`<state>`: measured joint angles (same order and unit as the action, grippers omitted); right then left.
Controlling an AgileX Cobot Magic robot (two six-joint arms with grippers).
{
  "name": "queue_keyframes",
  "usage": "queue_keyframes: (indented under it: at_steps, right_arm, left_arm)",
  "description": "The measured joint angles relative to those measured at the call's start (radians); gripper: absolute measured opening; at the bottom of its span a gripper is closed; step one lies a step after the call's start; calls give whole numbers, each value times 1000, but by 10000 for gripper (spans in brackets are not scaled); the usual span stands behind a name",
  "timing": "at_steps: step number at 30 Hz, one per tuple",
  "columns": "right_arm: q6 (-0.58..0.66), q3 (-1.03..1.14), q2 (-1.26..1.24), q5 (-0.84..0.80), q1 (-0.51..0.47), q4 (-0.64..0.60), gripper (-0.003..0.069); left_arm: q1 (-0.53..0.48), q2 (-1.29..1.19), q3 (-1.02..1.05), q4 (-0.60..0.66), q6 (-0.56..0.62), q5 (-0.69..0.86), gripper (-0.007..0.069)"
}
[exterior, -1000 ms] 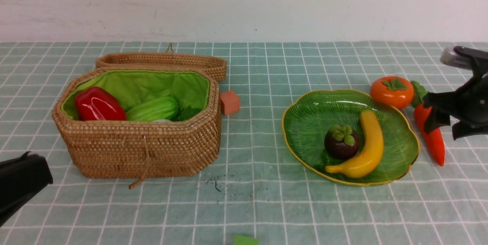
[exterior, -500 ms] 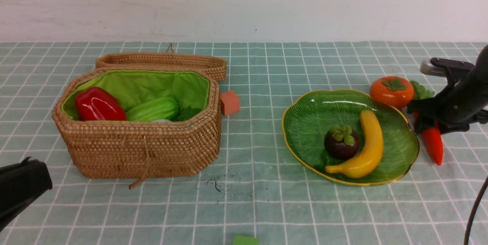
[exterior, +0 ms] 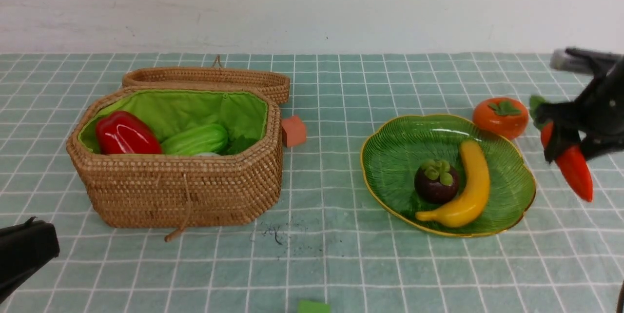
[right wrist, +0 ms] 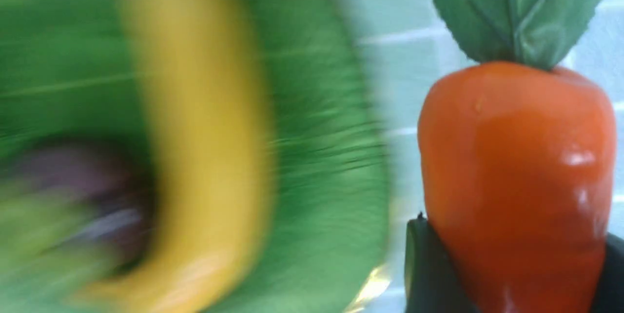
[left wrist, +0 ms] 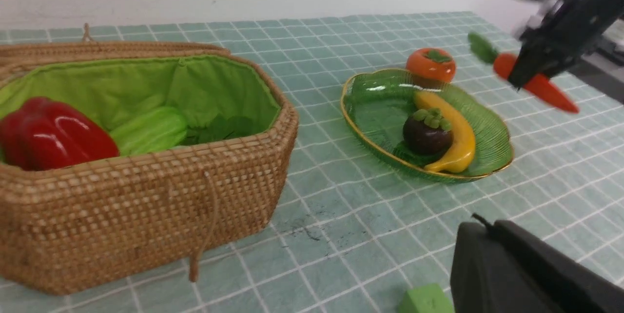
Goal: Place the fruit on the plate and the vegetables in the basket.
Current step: Use the right arm to grab a carrot and put it into the left basket
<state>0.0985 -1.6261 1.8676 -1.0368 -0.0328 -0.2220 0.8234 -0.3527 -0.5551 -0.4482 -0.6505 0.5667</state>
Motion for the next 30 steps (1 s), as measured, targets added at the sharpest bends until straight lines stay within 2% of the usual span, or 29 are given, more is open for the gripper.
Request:
queue_keyframes:
  at_steps: [1,2,5,6,7,10,11,12,16,20,22,24,25,26,27,28,30]
  right_arm:
    - [10,-6,-7,5,10,-6,318]
    - [87,-33,-45,24,90,-62,318]
    - [365,-133,-65,100,295,-221,318]
    - [499,-171,-54,134,392,-291,318]
    - [517,-183,-51,145,405,-300,318]
    - [747,-278,17,240,584,-410,318]
    - [756,-290,23,254,593,-418,318]
    - [809,-335,81,308,655,-432,318]
    - [844,-407,201,418,706,-427,318]
    - [864,-433,305,507,714,-418,321]
    - [866,-433,333,537,714,-417,363]
    - [868,-433,342,556,714,-416,484]
    - [868,-433,342,556,714,-416,496]
    - [868,-434,336,556,715,-416,591]
    - [868,-434,335,556,715,-414,601]
    - [860,-435,314,541,715,-398,652]
    - [844,-435,294,516,712,-378,668]
  left_arm:
    - [0,0,0,-5,0,4,-13]
    - [0,0,0,-23,-1,25,-13]
    - [0,0,0,-60,-1,48,-13]
    - [0,0,0,-69,-2,49,-13]
    - [0,0,0,-69,-2,49,-13]
    - [0,0,0,-74,-3,46,-13]
    - [0,0,0,-74,-3,45,-13]
    - [0,0,0,-74,-3,41,-13]
    - [0,0,0,-74,-3,39,-13]
    - [0,0,0,-74,-3,38,-13]
    - [0,0,0,-74,-3,37,-13]
    - [0,0,0,-74,-3,37,-13]
    - [0,0,0,-74,-3,37,-13]
    - [0,0,0,-74,-3,37,-13]
    - [0,0,0,-74,-3,37,-13]
    - [0,0,0,-73,-3,37,-13]
    - [0,0,0,-72,-3,37,-13]
